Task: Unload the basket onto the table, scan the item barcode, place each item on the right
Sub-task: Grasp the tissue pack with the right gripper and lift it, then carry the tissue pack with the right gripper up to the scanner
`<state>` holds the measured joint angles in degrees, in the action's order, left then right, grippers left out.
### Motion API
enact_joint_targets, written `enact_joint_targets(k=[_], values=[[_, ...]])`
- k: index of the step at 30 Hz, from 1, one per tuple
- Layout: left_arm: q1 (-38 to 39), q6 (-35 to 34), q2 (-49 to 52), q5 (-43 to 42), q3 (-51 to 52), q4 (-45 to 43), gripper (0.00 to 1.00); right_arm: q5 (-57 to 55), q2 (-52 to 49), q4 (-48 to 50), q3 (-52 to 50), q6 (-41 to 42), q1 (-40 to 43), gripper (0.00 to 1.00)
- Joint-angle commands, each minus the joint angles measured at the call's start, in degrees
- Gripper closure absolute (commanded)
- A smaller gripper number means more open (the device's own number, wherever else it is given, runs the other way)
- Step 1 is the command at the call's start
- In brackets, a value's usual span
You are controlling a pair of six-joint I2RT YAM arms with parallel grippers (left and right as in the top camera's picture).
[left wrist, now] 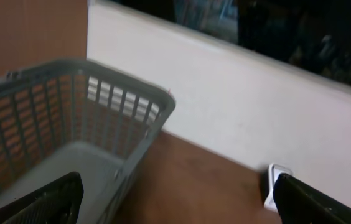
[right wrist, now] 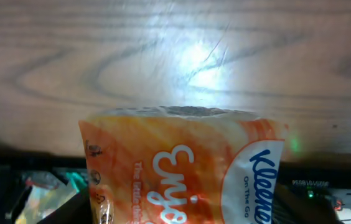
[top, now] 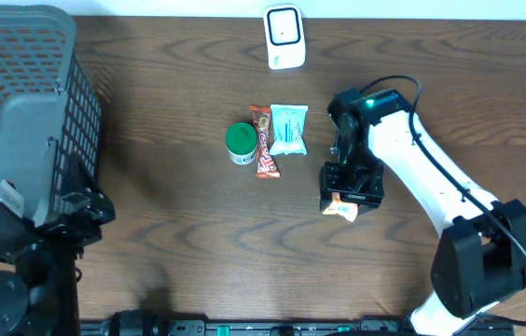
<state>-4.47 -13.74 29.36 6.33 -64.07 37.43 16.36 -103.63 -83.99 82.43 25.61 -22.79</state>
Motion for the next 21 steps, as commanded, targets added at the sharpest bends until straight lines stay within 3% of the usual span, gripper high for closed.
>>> enact_joint_targets(k=[1, 8, 16, 21], values=[[-0.28, -0.11, -0.33, 0.31, 0.11, 5.25, 0.02, 2.29, 2.56, -0.44, 1.11, -2.14, -1.14, 0.4], [-0.28, -0.02, -0.33, 0.48, 0.11, 22.82, 0.02, -6.58, 3.26, 10.1, 1.14, -0.68, -2.19, 0.39], [-0.28, 0.07, -0.33, 1.81, 0.11, 23.21, 0.02, -22.32, 3.23, 35.63, 1.14, -0.76, -2.19, 0.4], [-0.28, 0.07, -0.33, 1.81, 0.11, 23.21, 0.02, -25.7, 2.86, 52.26, 1.11, -7.3, -2.19, 0.4]])
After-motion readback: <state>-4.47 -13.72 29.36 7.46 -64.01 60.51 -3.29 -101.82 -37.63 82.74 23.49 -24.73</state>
